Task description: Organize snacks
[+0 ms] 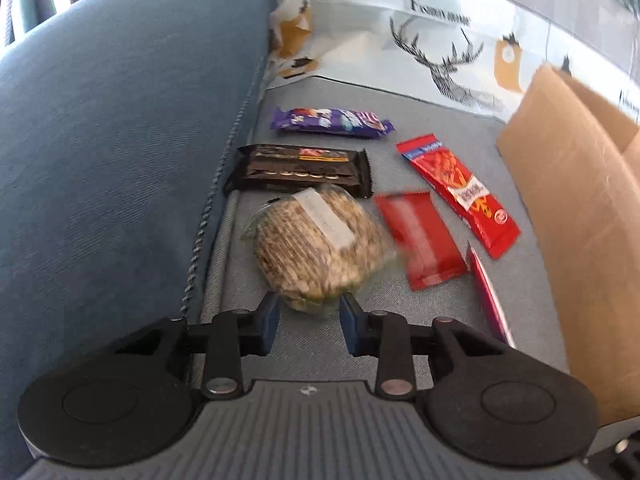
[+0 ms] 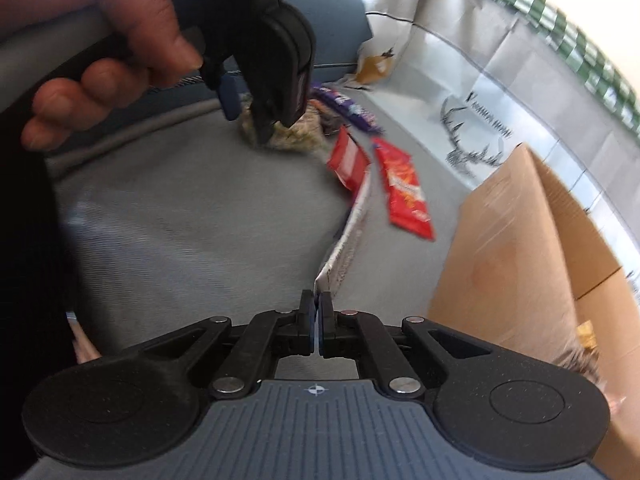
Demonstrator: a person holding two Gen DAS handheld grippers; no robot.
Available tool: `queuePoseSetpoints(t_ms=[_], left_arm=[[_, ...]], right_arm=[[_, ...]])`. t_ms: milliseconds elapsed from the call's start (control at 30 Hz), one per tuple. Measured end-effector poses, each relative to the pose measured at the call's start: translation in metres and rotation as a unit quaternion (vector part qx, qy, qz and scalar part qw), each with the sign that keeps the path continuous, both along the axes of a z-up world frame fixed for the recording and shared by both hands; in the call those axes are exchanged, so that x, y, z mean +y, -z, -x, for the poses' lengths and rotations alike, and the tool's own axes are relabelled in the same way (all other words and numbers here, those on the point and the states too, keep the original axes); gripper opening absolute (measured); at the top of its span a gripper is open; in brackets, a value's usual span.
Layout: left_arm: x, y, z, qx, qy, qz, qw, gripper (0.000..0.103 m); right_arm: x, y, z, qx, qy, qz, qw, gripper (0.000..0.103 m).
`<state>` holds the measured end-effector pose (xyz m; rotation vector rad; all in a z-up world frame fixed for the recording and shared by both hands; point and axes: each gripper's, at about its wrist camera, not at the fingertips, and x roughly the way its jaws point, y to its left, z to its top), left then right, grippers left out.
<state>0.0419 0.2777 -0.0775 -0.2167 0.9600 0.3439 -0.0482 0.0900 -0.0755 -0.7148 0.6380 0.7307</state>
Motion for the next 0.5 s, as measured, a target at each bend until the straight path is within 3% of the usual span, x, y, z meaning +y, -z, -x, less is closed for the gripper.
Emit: queuePoseSetpoints(t_ms=[67,167,233,367,500], left_arm=[[0.003,-0.004,0.005,-0.010,-0.002,0.010,0.9999,0.041],[0.000,-0.006,0.005,-0.015,0.010,0.013,0.9997,0.062],[-0.003,-0.006,0.002,-0.016,0.014,0.011,0.9997,0.069],[-0.006,-0.003,-0.004,-0.025,0.014,0.023,0.9993,0.084],[-0.008,0.002,-0.014,-0.022,-0.002,0.022,0.9995,0.089]], right_arm=[[-0.003,-0.006,0.001,0.020,0.002,-0.023,1.000,0.003],[-0.007,-0.015,-0.001,0.038,0.009,-0.065,0.997,0.021],[-0.009,-0.017,-0.003,0.050,0.022,-0.093,0.994,0.041],[-0.010,-0.015,-0.023,0.068,0.056,-0.124,0.988,0.046],[-0.006,-0.003,-0.043,0.100,0.095,-0.130,0.982,0.048]])
